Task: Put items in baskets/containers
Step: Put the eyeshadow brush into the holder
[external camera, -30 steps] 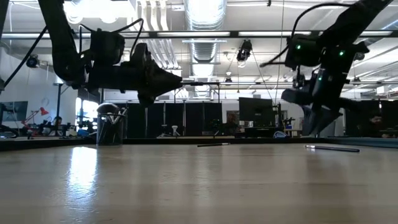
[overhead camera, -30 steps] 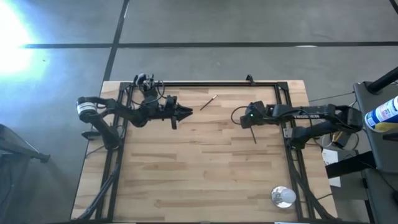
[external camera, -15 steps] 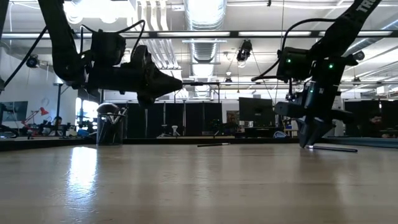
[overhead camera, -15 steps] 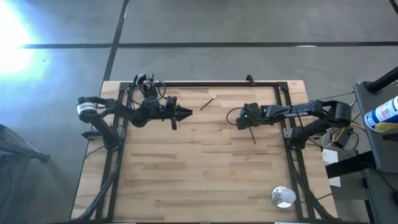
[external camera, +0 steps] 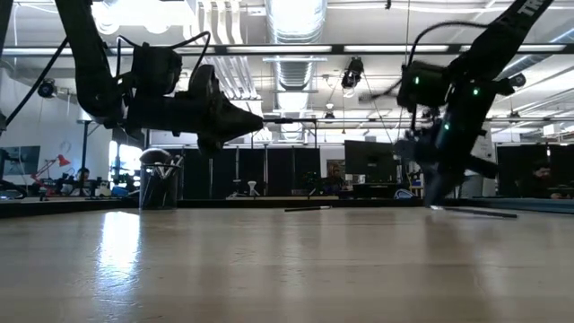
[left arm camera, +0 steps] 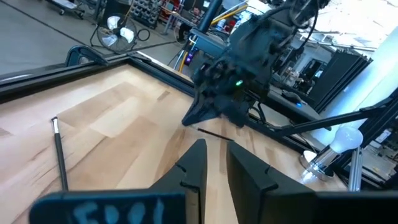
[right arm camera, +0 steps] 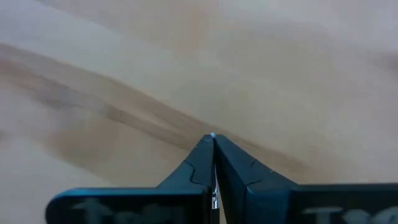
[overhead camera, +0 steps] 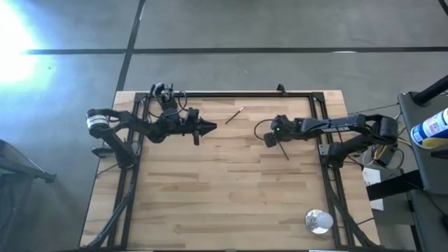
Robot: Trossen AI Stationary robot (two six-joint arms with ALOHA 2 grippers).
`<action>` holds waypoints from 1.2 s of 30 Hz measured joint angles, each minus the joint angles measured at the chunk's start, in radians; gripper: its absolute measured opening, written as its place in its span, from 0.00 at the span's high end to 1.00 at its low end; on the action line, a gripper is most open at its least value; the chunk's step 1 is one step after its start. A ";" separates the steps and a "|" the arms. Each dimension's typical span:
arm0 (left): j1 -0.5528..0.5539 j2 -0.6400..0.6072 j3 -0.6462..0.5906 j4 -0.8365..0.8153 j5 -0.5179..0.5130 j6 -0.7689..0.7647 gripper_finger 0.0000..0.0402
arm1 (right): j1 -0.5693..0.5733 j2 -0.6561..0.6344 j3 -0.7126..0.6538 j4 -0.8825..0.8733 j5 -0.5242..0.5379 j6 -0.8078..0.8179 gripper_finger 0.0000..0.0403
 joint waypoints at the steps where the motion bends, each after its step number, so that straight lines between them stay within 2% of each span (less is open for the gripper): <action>1: 0.000 0.000 0.000 0.000 -0.001 -0.003 0.87 | 0.002 -0.021 0.001 0.021 0.001 -0.020 0.98; 9: -0.021 0.000 0.000 0.030 -0.069 -0.019 0.87 | 0.013 -0.154 0.001 0.276 0.001 -0.224 0.98; 15: -0.092 0.000 0.006 0.173 -0.091 -0.009 0.87 | 0.039 -0.175 0.001 0.623 -0.080 -0.379 0.98; 21: -0.132 0.000 0.041 0.216 -0.097 -0.013 0.87 | 0.076 -0.132 0.001 1.003 -0.204 -0.466 0.98; 26: -0.163 0.000 0.089 0.206 -0.088 0.021 0.87 | 0.094 -0.060 0.002 1.277 -0.304 -0.474 0.98; 31: -0.183 0.000 0.149 0.142 -0.089 0.066 0.87 | 0.109 0.026 0.041 1.400 -0.349 -0.498 0.98; 36: -0.190 0.001 0.220 0.022 -0.090 0.087 0.87 | 0.115 0.094 0.113 1.424 -0.408 -0.511 0.98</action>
